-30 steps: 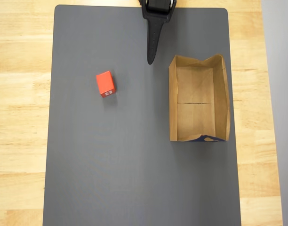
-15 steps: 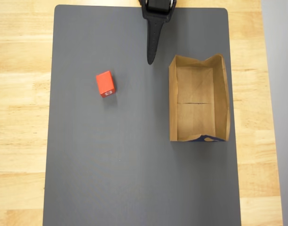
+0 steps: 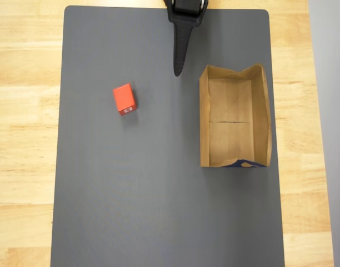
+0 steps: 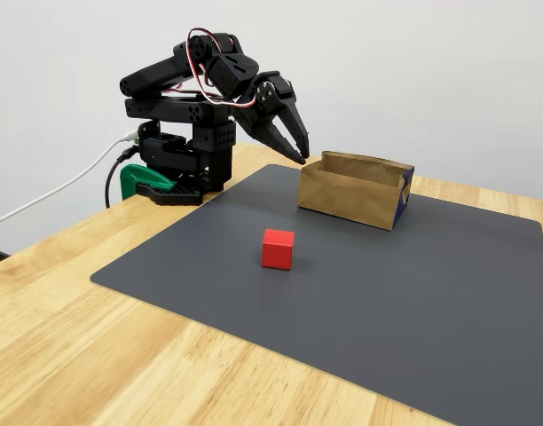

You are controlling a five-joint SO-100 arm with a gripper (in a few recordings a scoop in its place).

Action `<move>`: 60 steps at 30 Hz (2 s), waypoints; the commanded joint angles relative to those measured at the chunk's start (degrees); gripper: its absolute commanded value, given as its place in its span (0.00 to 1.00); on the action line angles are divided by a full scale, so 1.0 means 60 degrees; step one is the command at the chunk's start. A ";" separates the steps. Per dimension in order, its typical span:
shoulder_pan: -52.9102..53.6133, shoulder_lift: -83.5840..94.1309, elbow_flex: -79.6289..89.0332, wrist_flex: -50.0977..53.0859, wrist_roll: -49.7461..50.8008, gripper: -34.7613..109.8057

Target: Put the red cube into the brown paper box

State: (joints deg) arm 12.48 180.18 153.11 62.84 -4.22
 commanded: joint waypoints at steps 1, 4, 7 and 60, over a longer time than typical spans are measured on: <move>0.0146 -0.0029 0.0000 0.0059 -0.0117 0.24; 0.0146 -0.0029 0.0000 0.0059 -0.0117 0.24; 0.0146 -0.0029 0.0000 0.0059 -0.0117 0.24; 0.1377 -0.0586 -0.0264 -0.0469 -0.3208 0.32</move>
State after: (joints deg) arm 18.81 177.89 153.11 61.08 -21.18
